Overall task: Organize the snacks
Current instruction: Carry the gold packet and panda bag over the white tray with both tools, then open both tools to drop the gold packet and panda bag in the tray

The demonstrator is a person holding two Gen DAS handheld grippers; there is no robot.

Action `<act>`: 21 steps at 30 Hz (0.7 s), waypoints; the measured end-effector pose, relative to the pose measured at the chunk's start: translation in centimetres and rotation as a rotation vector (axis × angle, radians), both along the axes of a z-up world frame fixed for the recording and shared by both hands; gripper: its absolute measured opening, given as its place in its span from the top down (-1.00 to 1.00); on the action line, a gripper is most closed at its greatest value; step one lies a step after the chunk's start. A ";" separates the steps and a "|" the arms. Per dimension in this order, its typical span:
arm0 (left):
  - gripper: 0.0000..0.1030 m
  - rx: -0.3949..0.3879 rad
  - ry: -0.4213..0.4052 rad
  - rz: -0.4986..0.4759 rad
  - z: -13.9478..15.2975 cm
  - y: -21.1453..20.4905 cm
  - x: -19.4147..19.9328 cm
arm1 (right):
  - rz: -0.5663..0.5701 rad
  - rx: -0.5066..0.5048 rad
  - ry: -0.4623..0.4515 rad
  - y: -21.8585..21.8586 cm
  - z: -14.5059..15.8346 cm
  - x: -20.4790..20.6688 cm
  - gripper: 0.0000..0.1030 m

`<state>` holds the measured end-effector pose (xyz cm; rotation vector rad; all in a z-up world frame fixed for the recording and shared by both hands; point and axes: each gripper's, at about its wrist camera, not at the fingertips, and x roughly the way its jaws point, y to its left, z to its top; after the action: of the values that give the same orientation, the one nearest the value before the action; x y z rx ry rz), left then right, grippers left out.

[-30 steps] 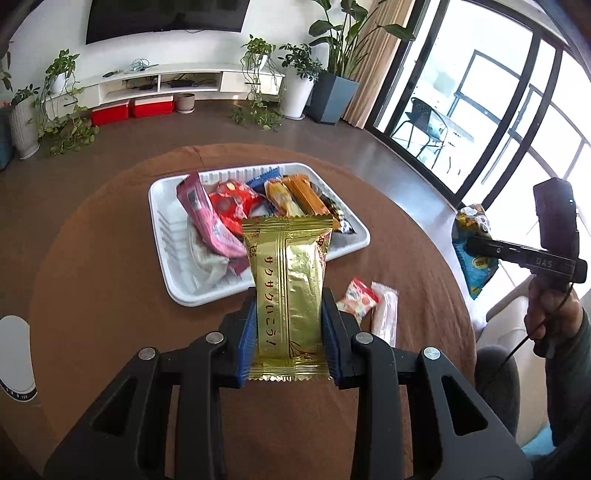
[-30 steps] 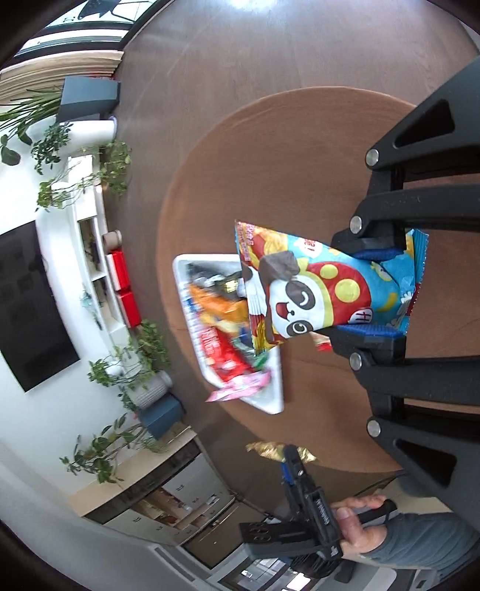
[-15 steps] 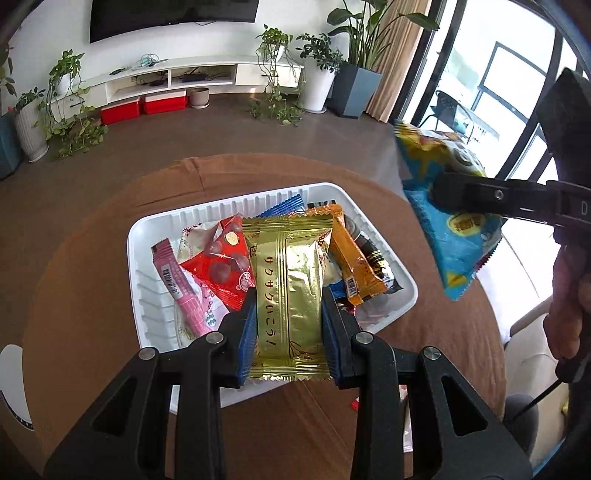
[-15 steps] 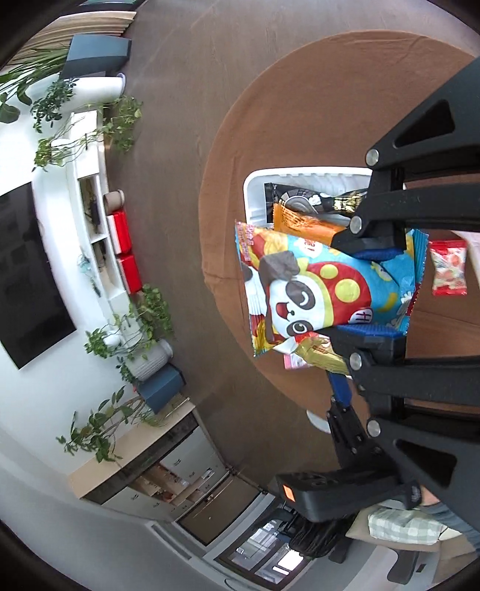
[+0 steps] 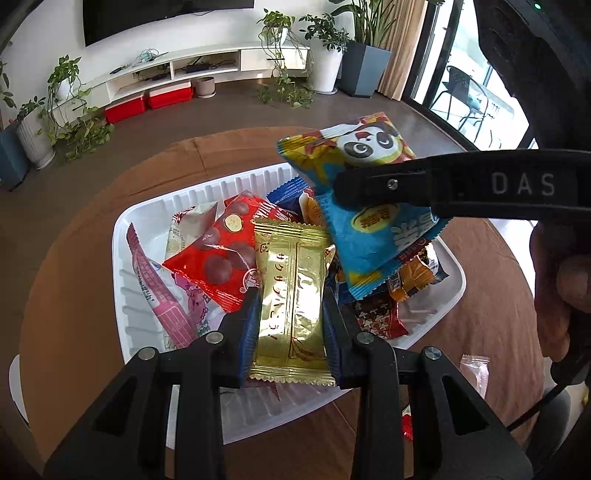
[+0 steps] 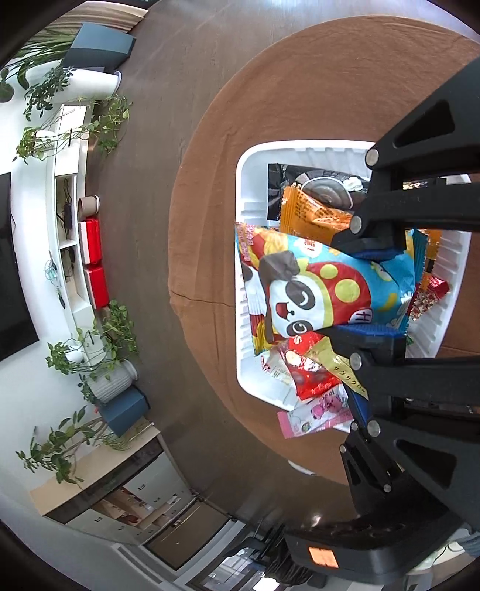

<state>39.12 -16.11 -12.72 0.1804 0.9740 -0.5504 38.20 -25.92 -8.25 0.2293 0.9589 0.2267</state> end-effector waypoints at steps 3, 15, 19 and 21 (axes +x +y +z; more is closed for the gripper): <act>0.40 0.017 0.000 -0.011 -0.6 -0.6 0.0 | -0.001 -0.037 0.015 0.5 -0.9 0.6 0.44; 0.23 0.036 -0.001 -0.011 -2.6 -1.3 0.3 | 0.000 -0.067 0.023 0.6 -2.4 0.9 0.41; -0.13 0.033 -0.008 -0.017 -2.7 -1.3 0.0 | -0.002 -0.075 0.031 0.9 -2.9 1.0 0.36; -0.30 0.034 -0.017 -0.023 -2.4 -1.5 -0.2 | -0.004 -0.065 0.031 0.7 -3.0 0.9 0.35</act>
<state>38.96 -17.65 -15.13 0.2265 0.9659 -0.5533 39.11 -25.21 -11.24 0.1753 0.9952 0.1886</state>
